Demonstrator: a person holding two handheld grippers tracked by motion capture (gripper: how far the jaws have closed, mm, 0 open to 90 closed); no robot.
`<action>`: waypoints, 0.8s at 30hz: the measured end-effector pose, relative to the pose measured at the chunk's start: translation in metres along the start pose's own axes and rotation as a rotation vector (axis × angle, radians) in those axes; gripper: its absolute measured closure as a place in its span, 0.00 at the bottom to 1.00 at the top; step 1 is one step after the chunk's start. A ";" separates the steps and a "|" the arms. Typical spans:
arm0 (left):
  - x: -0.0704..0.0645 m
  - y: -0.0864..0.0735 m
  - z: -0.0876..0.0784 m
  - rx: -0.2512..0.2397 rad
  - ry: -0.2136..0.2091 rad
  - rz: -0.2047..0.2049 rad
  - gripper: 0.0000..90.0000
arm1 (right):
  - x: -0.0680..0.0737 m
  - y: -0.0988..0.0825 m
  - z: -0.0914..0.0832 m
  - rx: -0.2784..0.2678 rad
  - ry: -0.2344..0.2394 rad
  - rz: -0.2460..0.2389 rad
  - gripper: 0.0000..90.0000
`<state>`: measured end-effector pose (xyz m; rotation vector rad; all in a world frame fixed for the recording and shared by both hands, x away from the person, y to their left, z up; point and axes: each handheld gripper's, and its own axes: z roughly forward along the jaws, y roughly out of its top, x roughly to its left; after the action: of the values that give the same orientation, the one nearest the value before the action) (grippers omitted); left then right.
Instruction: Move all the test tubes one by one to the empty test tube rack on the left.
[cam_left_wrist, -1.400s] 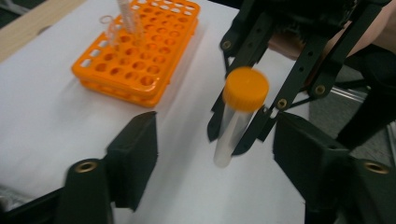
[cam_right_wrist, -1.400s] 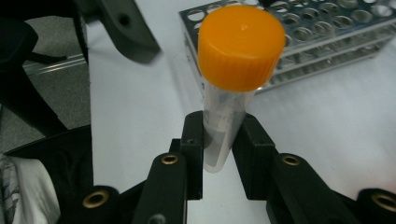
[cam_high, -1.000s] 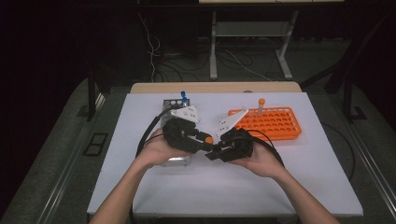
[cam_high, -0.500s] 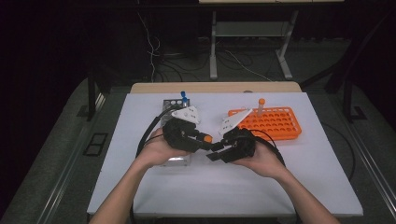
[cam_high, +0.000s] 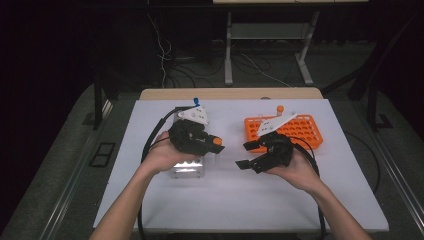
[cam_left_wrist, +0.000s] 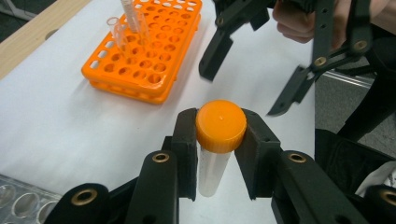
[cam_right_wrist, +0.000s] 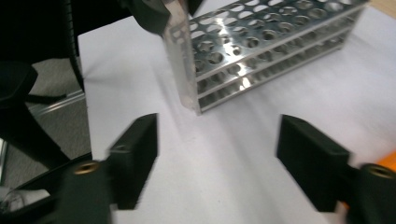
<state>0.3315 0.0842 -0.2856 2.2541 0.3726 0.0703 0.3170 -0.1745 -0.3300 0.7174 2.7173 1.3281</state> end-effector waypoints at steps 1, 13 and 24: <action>0.001 0.001 -0.001 -0.001 0.004 0.000 0.76 | -0.001 -0.002 -0.002 -0.003 -0.012 0.009 0.22; 0.012 0.012 -0.015 -0.014 0.061 -0.012 0.76 | -0.010 -0.028 -0.028 -0.052 -0.047 0.093 0.00; 0.036 0.021 -0.025 -0.013 0.134 -0.032 0.77 | -0.016 -0.051 -0.038 -0.061 -0.053 0.130 0.00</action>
<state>0.3667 0.1002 -0.2567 2.2358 0.4783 0.2075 0.3026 -0.2360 -0.3466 0.9236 2.6169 1.3898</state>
